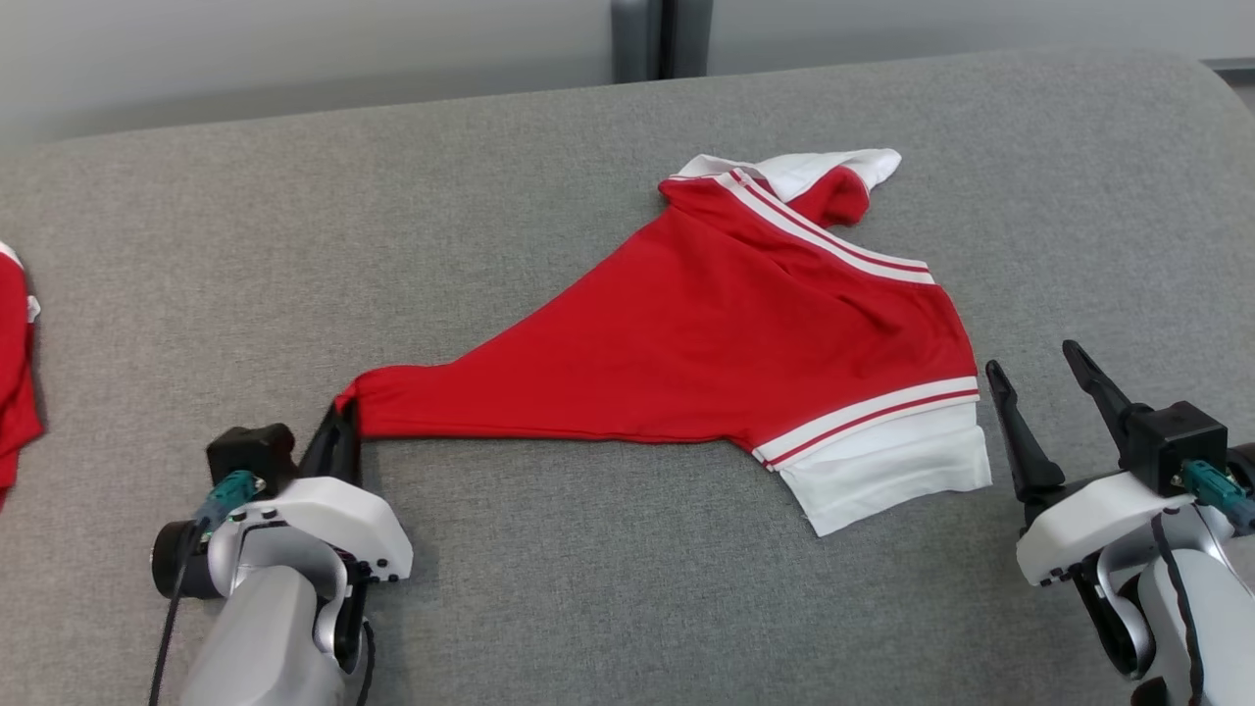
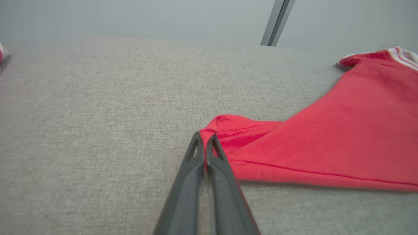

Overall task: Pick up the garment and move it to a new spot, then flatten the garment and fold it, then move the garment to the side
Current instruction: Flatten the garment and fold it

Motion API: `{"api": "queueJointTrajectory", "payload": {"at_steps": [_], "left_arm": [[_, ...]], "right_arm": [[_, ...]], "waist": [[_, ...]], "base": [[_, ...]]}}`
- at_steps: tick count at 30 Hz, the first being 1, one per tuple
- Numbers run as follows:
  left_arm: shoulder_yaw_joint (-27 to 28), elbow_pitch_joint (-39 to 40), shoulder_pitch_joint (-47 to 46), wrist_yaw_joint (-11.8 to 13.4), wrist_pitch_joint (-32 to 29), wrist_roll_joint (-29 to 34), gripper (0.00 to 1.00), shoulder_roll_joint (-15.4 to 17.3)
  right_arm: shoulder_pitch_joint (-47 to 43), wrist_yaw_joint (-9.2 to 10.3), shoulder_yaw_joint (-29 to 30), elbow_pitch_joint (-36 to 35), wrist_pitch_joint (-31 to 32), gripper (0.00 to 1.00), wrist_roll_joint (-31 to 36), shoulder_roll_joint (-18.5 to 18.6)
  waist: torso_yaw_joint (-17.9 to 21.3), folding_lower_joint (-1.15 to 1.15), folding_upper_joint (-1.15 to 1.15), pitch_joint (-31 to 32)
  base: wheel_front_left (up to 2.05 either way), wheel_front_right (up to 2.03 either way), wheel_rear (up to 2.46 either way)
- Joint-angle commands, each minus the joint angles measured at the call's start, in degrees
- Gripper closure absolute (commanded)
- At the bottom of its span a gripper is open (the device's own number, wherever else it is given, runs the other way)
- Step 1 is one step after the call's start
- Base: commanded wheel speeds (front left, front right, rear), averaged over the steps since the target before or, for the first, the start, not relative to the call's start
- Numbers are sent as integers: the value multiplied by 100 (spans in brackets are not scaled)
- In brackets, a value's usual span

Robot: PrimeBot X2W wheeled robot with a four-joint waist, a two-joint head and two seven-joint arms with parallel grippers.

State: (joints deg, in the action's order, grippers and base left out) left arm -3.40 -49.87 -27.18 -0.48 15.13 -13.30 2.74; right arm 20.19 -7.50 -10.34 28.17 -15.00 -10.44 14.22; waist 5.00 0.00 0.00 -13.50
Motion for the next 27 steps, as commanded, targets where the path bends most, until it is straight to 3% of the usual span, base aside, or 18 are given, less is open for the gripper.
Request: {"api": "queueJointTrajectory", "payload": {"at_steps": [1, 6, 13, 14, 16, 27], "left_arm": [[154, 278, 162, 79, 3, -84, 100, 46], [481, 1088, 866, 175, 3, -322, 100, 31], [560, 1500, 1695, 404, 3, -586, 100, 30], [548, 1523, 1917, 481, 3, -639, 4, 31], [565, 1595, 1991, 538, 4, -581, 0, 32], [555, 2345, 2693, 617, 3, 313, 0, 28]], "right_arm": [[-95, 2, 30, 3, -26, 0, -23, -5], [-337, 2, 57, 59, -26, 0, -46, -179], [-689, 2, 180, -11, -26, 0, -42, -487], [-826, 2, 221, -33, -26, 0, 50, -619], [-878, 2, 248, -47, -26, 0, 76, -672], [-1306, 2, 341, -231, -26, 0, 169, -1063]], "waist": [[-120, 0, 0, 147], [-326, 0, 0, 547], [-452, 0, 0, 936], [-462, 0, 0, 1025], [-465, 0, 0, 1062], [-428, 0, 0, 1373]], "base": [[0, 0, 0], [0, 0, 0], [0, 0, 0], [0, 0, 0], [0, 0, 0], [0, 0, 0]]}}
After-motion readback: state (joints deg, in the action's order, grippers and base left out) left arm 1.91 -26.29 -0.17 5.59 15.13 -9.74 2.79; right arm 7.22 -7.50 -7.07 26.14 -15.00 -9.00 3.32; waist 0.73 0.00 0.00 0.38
